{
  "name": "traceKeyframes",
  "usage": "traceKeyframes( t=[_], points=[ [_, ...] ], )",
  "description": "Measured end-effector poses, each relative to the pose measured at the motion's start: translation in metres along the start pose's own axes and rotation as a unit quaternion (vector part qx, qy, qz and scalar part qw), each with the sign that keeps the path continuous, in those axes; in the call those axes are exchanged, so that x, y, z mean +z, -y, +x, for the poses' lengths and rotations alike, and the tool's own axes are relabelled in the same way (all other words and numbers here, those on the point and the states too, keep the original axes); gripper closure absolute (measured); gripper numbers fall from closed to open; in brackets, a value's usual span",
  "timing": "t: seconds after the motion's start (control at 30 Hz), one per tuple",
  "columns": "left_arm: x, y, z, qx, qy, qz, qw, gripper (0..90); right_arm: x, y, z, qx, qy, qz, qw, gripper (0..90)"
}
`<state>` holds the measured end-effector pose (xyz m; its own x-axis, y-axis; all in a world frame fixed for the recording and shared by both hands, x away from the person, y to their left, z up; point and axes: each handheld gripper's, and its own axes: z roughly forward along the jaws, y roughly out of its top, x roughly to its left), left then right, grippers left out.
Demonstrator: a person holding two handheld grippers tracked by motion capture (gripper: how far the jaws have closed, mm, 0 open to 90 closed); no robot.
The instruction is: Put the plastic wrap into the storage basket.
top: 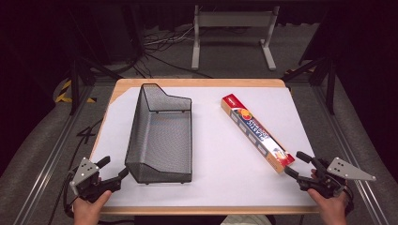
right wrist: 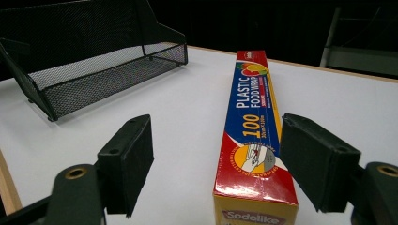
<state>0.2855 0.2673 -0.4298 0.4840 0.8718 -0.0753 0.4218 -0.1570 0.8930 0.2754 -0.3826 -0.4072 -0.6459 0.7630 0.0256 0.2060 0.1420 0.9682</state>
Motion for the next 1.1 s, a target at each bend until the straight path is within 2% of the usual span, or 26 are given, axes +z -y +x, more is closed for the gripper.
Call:
traceKeyframes(
  t=[0.1,0.23,0.37,0.47,0.53,0.6,0.77,0.87,0.97,1.1],
  points=[
    [0.001,0.0,0.0,-0.003,-0.003,0.001,1.0,20.1,0.001,-0.002,0.002,-0.002,-0.006,-0.001,1.0,29.2],
    [0.002,-0.001,0.001,-0.008,-0.005,-0.001,1.0,20.0,0.006,-0.004,0.004,0.0,-0.014,0.02,0.9997,31.1],
    [0.005,-0.001,0.001,-0.009,-0.007,0.001,0.9999,20.0,0.009,-0.011,0.004,0.003,-0.02,0.022,0.9996,32.2],
    [0.007,-0.002,-0.001,-0.008,-0.008,0.002,0.9999,20.0,0.011,-0.022,0.003,0.003,0.003,0.027,0.9996,28.3],
    [0.008,-0.003,-0.001,-0.007,-0.009,0.003,0.9999,20.0,0.015,-0.028,0.001,0.009,0.0,0.03,0.9995,28.0],
    [0.009,-0.002,-0.002,-0.005,-0.01,0.004,0.9999,20.0,0.022,-0.036,-0.003,0.013,-0.008,0.038,0.9992,25.4],
    [0.01,-0.002,0.0,-0.008,-0.014,0.002,0.9999,20.0,0.038,-0.053,-0.009,0.004,0.0,0.049,0.9988,24.7],
    [0.012,-0.003,0.003,-0.012,-0.013,0.002,0.9998,20.0,0.049,-0.066,-0.015,0.007,-0.004,0.06,0.9982,25.1],
    [0.013,-0.001,0.005,-0.008,-0.016,-0.002,0.9998,20.3,0.064,-0.077,-0.022,0.02,-0.014,0.086,0.996,25.4],
    [0.016,0.001,0.009,-0.022,-0.018,0.003,0.9996,20.1,0.084,-0.087,-0.028,0.033,-0.015,0.112,0.993,25.4]
  ],
)
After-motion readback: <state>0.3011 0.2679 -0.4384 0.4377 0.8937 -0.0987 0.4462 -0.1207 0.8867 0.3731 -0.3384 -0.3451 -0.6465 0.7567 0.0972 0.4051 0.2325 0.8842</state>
